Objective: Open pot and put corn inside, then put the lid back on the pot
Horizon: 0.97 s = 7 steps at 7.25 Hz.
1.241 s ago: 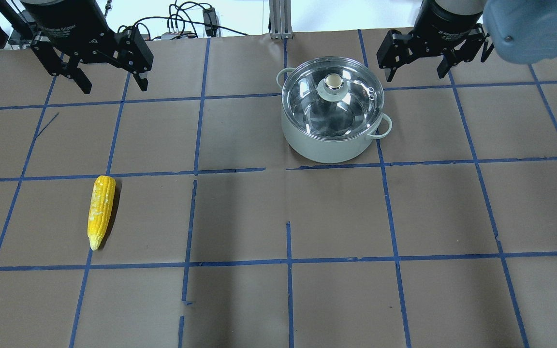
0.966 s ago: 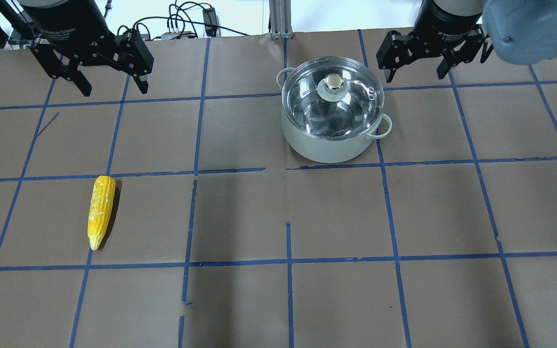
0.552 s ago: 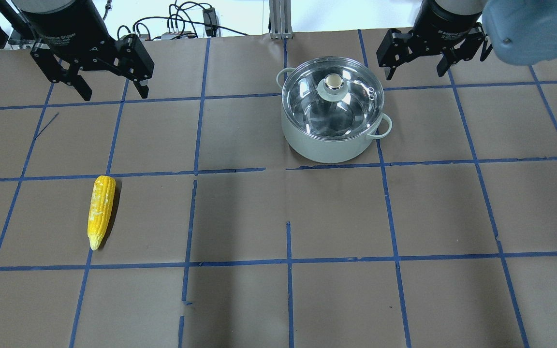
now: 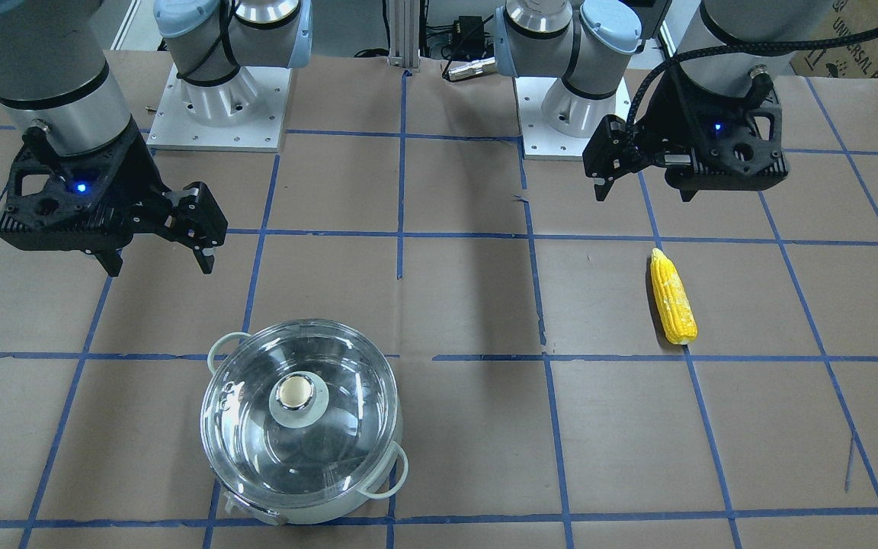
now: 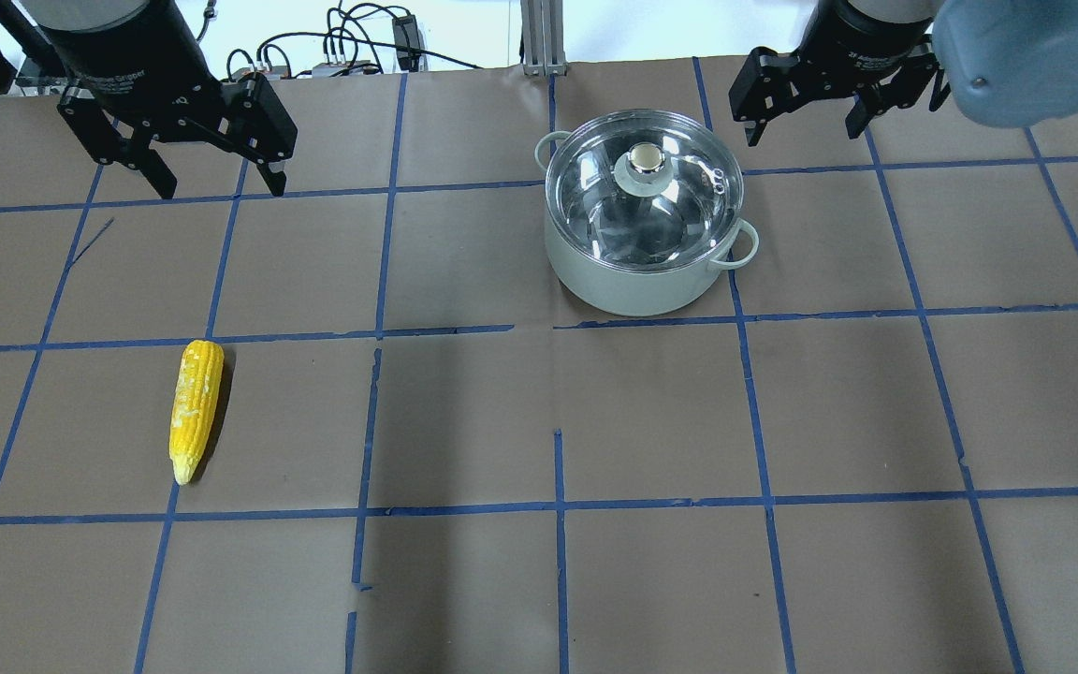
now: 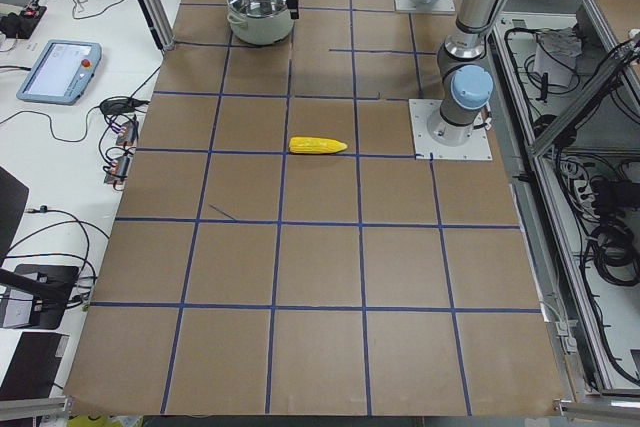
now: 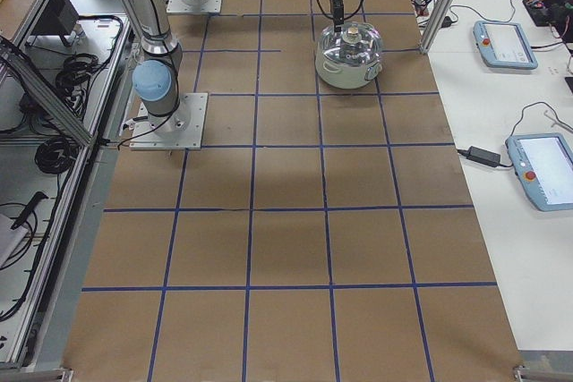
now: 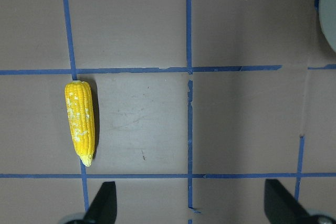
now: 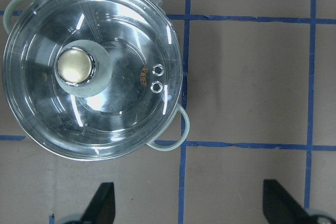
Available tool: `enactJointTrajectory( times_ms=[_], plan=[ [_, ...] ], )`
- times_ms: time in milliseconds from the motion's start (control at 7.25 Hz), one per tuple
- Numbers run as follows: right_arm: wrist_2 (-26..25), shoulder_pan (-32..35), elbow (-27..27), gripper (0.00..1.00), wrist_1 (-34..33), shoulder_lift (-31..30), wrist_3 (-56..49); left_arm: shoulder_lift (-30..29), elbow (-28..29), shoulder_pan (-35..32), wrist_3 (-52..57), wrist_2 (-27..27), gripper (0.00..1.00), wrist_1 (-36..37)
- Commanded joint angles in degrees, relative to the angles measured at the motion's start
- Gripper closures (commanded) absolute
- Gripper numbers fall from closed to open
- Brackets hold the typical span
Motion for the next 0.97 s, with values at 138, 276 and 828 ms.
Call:
enactJointTrajectory(
  times_ms=[138, 276, 828],
  plan=[
    [-2.50, 4.98, -6.85, 0.00, -0.32, 7.51, 2.62, -0.22, -0.03, 0.00, 0.11, 0.07, 0.00, 0.21],
    [-3.13, 7.36, -9.32, 0.00, -1.10, 11.90, 3.24, 0.05, -0.38, 0.00, 0.20, -0.02, 0.00, 0.12],
    [-3.05, 9.49, -9.61, 0.00, -8.84, 19.94, 3.69, 0.49, -1.52, 0.00, 1.34, -0.19, 0.00, 0.39]
  ],
)
